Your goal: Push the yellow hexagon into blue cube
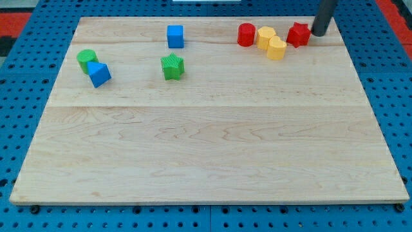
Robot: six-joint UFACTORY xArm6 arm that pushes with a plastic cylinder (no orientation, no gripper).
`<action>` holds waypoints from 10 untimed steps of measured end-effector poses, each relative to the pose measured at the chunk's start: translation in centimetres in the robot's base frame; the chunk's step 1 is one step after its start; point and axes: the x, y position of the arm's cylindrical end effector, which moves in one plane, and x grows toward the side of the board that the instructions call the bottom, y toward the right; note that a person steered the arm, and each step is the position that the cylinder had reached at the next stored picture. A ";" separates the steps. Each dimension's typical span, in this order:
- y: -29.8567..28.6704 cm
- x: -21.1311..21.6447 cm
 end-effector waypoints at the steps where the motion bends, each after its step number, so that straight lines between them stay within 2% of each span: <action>1: -5.0 0.0; 3: -14.9 0.0; 4: -15.7 -0.4; 6: -4.6 0.1; 7: -4.4 4.2; 8: -7.5 7.0; 9: -15.2 7.0; 10: -17.5 6.5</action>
